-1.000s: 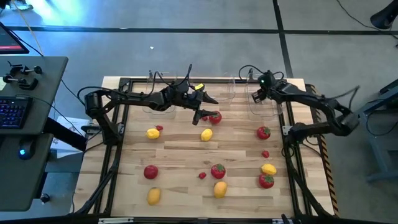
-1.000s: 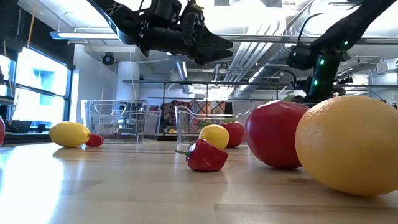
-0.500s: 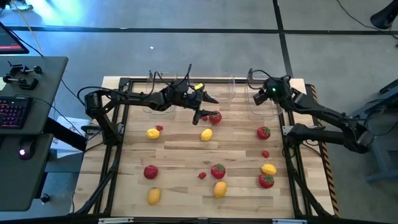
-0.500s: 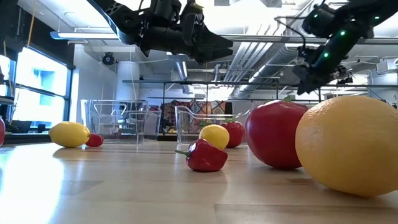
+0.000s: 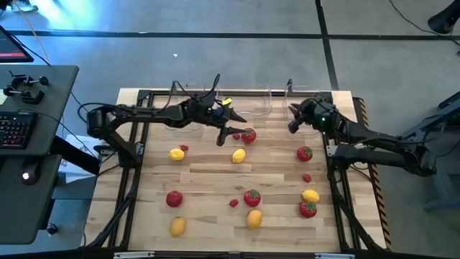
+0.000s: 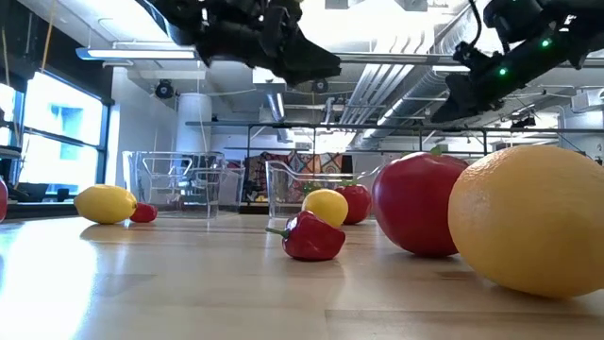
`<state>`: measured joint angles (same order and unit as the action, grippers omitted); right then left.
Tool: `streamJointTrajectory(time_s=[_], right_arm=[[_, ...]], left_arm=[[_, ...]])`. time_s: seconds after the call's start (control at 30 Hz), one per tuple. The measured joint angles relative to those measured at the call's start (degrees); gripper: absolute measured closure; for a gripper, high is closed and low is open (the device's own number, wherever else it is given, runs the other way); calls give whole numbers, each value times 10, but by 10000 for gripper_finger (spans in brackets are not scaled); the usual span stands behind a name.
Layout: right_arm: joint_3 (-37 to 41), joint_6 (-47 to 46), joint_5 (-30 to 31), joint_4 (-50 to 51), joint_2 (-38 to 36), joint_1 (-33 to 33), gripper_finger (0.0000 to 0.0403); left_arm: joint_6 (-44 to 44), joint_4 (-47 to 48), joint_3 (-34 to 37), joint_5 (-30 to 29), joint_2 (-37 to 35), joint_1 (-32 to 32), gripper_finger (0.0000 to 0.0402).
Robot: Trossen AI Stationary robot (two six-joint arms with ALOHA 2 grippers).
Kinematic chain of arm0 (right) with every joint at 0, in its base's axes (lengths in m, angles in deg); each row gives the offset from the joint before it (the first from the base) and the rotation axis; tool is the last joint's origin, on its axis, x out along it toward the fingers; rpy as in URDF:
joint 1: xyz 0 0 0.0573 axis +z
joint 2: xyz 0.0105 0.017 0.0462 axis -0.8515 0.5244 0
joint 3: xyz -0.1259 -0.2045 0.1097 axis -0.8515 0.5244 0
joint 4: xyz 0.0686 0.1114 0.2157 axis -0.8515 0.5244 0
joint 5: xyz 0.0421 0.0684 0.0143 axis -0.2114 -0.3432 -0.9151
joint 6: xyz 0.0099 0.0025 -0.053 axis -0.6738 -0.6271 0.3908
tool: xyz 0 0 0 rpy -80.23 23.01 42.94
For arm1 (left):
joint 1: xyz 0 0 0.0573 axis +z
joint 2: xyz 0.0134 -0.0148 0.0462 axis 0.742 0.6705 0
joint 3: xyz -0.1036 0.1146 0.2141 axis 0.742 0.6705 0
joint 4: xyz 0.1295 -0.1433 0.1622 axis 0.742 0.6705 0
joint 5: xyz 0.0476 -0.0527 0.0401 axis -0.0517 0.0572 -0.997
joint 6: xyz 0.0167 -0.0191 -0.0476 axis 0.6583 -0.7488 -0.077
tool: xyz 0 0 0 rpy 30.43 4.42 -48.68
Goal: Sort produce into baskets
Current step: Put the yellow lemon into the center transparent bin
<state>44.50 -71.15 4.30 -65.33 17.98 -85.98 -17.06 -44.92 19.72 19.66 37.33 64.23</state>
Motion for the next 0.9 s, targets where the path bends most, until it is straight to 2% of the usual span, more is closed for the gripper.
streamJointTrajectory(time_s=[0.2, 0.43, 0.5, 0.7, 0.9], right_arm=[[0, 11, -71, -70, 35, 36, 399], [0, 48, -160, -154, 90, 80, 400], [0, 51, -162, -167, 105, 94, 402], [0, 50, -160, -190, 144, 121, 402], [0, 51, -160, -220, 173, 127, 402]], left_arm=[[28, 137, 0, -64, -62, -32, 299], [21, 297, 0, -149, -114, -90, 351], [17, 327, 0, -165, -124, -106, 363], [-11, 405, 0, -168, -132, -143, 395], [-47, 449, 2, -168, -127, -158, 401]])
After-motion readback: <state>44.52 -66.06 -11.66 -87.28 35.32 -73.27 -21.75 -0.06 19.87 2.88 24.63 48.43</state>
